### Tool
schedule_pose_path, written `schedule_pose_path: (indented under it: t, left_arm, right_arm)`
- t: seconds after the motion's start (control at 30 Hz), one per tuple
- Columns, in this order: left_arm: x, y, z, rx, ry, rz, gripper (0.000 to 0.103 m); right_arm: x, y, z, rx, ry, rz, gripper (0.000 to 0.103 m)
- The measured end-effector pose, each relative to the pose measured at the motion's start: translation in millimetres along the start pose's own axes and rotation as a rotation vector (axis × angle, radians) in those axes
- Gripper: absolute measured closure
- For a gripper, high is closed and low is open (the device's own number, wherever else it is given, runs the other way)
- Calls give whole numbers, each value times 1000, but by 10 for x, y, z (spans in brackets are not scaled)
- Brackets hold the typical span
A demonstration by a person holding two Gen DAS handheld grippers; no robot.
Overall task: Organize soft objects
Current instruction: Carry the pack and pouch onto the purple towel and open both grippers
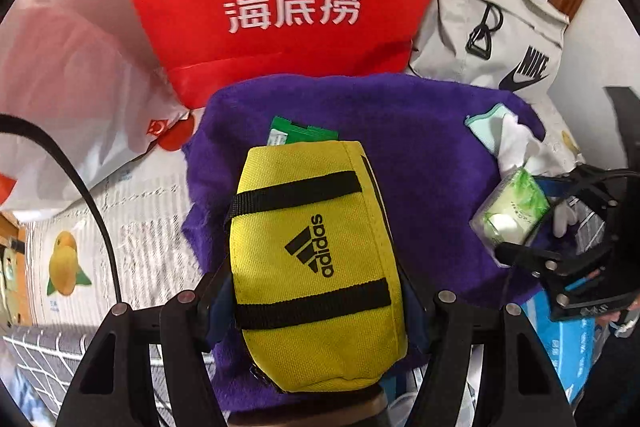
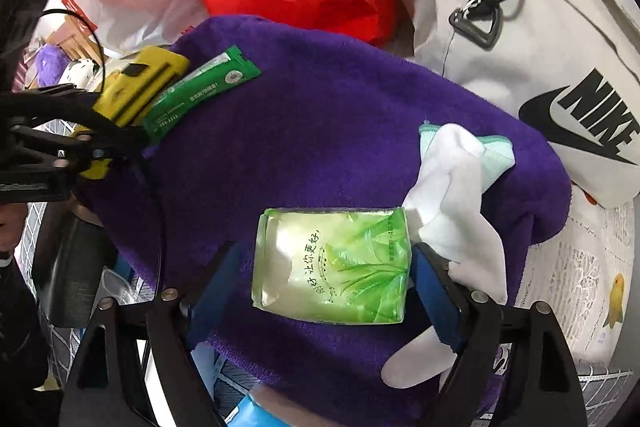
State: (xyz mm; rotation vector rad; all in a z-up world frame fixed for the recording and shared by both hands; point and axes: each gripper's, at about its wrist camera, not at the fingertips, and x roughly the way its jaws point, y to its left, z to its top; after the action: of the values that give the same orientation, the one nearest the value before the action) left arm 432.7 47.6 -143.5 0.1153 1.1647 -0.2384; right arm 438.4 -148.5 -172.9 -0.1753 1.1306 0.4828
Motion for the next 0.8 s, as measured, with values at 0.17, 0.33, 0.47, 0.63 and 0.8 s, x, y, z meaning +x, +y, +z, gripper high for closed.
schedule_pose_path:
  t: [0.17, 0.33, 0.47, 0.63, 0.8]
  left_arm:
    - [205, -96, 90, 32, 56, 20, 37]
    - [362, -195, 104, 73, 96, 59, 36]
    - [400, -240, 103, 90, 100, 85, 34]
    - [415, -296, 89, 100, 109, 86, 22]
    - [227, -235, 119, 63, 59, 50, 16]
  right_arm:
    - [-270, -43, 12, 30, -73, 17, 18]
    - [-522, 8, -55, -3, -165, -57, 18]
    - [-591, 4, -150, -37, -185, -83, 18]
    - [-680, -51, -313, -7, -180, -20, 18]
    - [-838, -71, -430, 40, -139, -11, 18]
